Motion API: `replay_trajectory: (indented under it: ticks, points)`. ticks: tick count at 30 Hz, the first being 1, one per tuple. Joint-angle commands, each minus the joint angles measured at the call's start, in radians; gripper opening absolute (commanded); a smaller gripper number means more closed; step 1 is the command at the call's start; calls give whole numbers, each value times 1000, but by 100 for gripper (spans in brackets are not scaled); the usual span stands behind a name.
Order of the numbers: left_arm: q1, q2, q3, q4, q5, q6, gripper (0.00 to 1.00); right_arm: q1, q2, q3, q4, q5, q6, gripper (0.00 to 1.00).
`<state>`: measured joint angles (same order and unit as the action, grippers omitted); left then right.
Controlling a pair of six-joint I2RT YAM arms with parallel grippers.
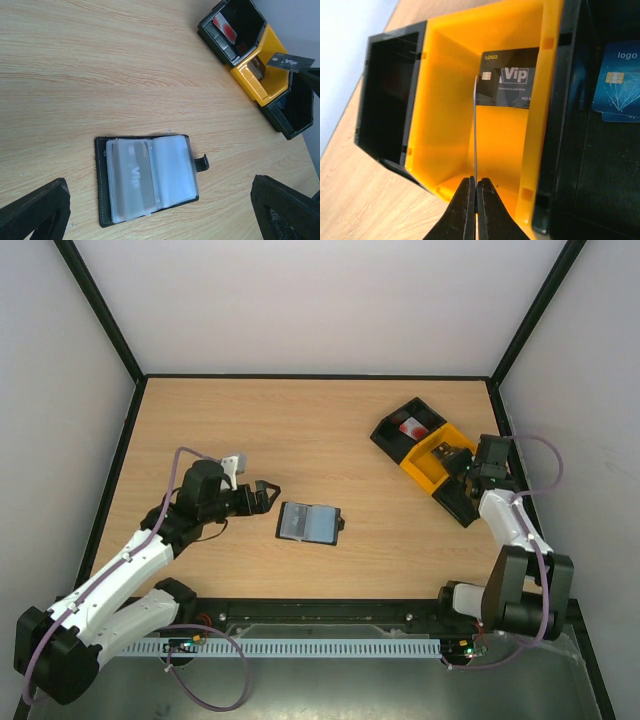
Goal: Take the credit cards out of the card holder
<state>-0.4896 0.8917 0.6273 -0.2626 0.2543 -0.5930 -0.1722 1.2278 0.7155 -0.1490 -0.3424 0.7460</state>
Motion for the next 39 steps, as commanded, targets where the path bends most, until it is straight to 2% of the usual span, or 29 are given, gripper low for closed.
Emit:
replay_trajectory:
  ticks: [1,9,26,39]
  points:
    - [5,1,23,-18,2,6,99,-8,71,51,50,-23,-15,2]
    - [8,20,7,8,-18,-20,99,-28,221,158,50,-7,-57,2]
    - [12,65,9,26,-13,-41,99,-52,389,218,101,-72,-58,2]
    - [12,107,18,28,12,-37,99,-53,429,249,75,-17,-32,14]
